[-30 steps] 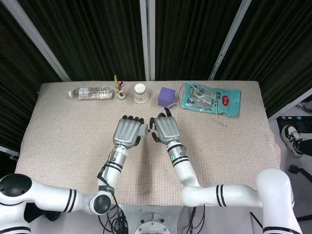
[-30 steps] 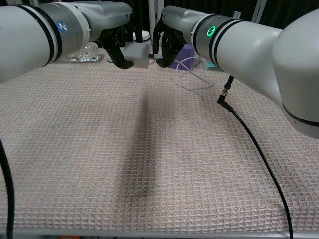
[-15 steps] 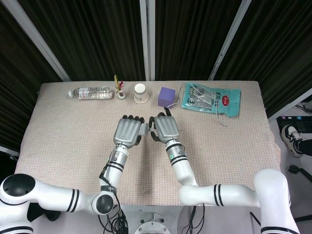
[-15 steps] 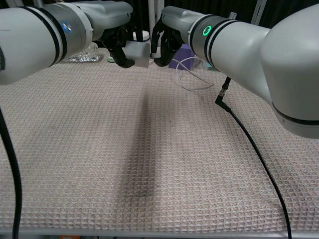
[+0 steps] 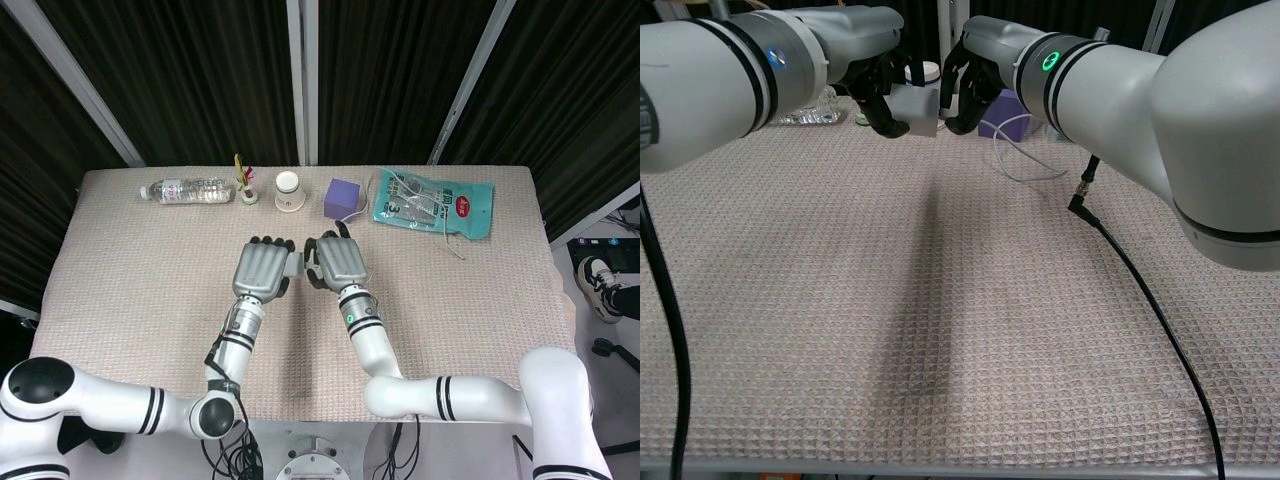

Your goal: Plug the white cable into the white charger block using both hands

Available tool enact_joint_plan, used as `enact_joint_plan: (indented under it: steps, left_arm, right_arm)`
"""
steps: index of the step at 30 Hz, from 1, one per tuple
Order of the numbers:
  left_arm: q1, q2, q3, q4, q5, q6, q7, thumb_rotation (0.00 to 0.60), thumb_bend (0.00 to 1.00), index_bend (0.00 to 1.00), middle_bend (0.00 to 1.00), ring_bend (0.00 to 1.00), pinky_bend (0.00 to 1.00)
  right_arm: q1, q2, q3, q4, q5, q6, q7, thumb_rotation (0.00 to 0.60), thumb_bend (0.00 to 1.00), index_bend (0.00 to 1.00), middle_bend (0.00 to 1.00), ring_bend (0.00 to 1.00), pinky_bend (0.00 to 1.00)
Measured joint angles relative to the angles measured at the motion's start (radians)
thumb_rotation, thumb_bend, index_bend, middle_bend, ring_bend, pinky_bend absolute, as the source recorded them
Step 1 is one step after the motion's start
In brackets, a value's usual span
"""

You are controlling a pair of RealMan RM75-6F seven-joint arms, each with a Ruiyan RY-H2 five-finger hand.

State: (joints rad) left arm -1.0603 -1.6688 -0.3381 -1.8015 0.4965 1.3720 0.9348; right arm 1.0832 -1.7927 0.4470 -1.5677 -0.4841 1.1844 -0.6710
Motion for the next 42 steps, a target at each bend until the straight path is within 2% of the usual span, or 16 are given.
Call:
enact_joint_plan:
  steps: [22,26,31,37,42]
  left_arm:
    - [0.008,-0.004,0.001,0.001,0.010,-0.023,-0.035,0.600,0.34,0.48,0.45,0.27,0.31]
    - [0.012,-0.001,0.000,-0.002,0.013,-0.031,-0.046,0.600,0.34,0.48,0.45,0.27,0.32]
    - [0.014,0.005,0.002,-0.003,0.027,-0.038,-0.058,0.600,0.34,0.48,0.45,0.27,0.32]
    - [0.022,0.014,0.006,0.002,0.038,-0.044,-0.076,0.600,0.34,0.48,0.45,0.27,0.32]
    - [0.040,0.031,0.013,0.005,0.052,-0.062,-0.109,0.600,0.34,0.48,0.45,0.27,0.32]
  right_arm:
    - [-0.006,-0.011,0.018,0.025,-0.001,-0.036,0.064,0.600,0.33,0.58,0.54,0.24,0.03]
    - [-0.007,-0.014,0.017,0.030,-0.007,-0.041,0.075,0.600,0.33,0.55,0.53,0.24,0.03]
    - [-0.008,-0.015,0.018,0.028,-0.007,-0.048,0.085,0.600,0.33,0.46,0.52,0.24,0.02]
    - [-0.009,-0.001,0.007,0.013,-0.001,-0.052,0.074,0.600,0.26,0.15,0.36,0.16,0.00]
    - [-0.018,0.023,-0.003,-0.012,0.004,-0.049,0.064,0.600,0.22,0.01,0.25,0.09,0.00]
